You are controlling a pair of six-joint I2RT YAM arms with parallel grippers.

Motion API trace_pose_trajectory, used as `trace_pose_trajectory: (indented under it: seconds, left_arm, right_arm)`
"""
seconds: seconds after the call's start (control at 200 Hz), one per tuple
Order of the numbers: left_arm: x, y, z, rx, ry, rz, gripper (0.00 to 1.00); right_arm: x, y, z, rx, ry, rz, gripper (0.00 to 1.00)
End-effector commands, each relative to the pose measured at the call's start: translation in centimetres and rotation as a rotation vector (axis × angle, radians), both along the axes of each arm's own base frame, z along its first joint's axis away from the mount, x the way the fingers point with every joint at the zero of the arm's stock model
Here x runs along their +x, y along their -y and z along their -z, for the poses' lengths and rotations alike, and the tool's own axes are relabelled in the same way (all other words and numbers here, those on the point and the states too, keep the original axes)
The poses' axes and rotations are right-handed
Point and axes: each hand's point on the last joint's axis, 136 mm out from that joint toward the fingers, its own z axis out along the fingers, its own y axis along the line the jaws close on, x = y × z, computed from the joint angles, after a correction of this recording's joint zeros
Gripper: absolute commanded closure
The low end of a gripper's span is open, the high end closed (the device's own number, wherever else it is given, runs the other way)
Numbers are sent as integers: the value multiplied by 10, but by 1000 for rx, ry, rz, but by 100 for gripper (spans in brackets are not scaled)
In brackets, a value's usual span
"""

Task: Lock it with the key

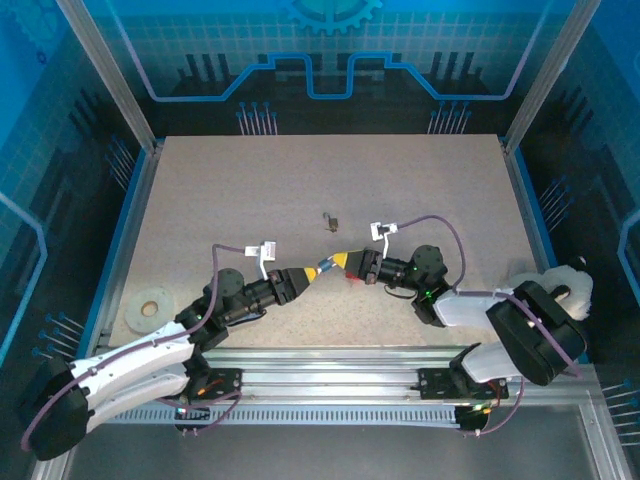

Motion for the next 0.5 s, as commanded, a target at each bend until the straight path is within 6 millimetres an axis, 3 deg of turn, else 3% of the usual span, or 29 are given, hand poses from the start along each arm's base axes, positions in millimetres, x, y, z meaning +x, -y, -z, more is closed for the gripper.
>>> trace_pose_trajectory:
  seconds: [0.0,0.495]
  left_arm:
    - [0,2,-4,-41,10,16,60]
    - [3,2,4,-20,5,2,60]
  right_arm:
    - [0,4,-9,59,20,-6,100]
    - [1,2,-9,74,12,-22,100]
